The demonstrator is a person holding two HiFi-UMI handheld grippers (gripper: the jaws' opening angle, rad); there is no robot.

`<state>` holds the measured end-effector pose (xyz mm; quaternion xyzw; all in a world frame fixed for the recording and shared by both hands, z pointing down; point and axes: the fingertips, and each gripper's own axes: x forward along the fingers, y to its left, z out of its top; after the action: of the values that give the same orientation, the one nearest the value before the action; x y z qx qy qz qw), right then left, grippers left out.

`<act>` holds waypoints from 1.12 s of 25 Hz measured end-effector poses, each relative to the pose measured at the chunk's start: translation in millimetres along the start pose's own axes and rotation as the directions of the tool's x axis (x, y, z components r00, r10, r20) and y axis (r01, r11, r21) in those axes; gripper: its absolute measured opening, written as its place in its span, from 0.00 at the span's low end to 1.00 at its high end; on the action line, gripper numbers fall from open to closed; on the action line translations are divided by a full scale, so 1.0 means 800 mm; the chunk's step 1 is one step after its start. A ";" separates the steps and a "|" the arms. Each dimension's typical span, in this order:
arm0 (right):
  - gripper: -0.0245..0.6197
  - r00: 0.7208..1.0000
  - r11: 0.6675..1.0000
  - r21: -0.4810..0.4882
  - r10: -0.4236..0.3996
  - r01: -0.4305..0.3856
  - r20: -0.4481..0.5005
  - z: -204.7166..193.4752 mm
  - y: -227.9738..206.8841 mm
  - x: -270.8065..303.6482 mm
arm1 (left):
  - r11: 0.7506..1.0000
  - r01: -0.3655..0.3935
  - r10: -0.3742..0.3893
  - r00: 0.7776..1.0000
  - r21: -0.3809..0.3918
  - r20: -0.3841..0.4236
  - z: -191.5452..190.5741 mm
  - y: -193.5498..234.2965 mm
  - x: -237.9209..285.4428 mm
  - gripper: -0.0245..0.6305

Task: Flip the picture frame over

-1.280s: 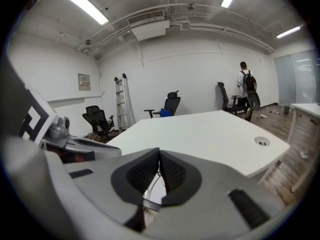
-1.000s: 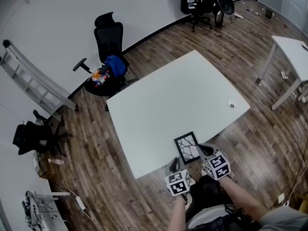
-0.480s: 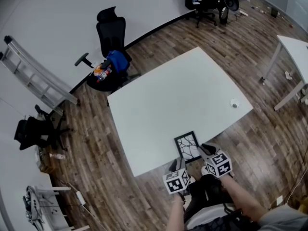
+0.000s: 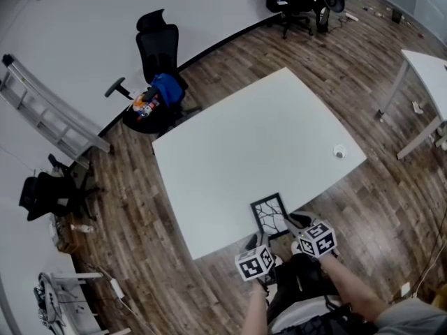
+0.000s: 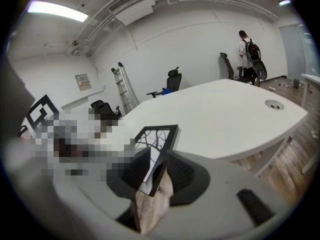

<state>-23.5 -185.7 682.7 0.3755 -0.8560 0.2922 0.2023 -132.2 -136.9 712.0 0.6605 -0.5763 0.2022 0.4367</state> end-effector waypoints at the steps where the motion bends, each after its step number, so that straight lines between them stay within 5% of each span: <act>1: 0.20 1.000 1.000 0.011 0.009 -0.009 -0.002 -0.001 0.000 0.001 | 1.000 0.002 -0.002 1.000 -0.005 -0.002 0.000 0.000 0.002 0.22; 19: 0.20 0.986 0.968 0.195 0.164 -0.160 -0.006 -0.019 -0.002 0.010 | 0.988 0.067 -0.073 0.997 -0.141 -0.035 -0.002 0.001 0.020 0.22; 28: 0.20 0.983 0.958 0.225 0.184 -0.178 -0.005 -0.020 -0.004 0.014 | 0.984 0.118 -0.129 0.989 -0.129 -0.075 -0.003 -0.004 0.026 0.20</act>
<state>-26.0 -183.0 702.5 0.3123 -0.8457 0.4088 0.1421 -123.2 -147.2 728.5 0.6576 -0.5270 0.1655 0.5123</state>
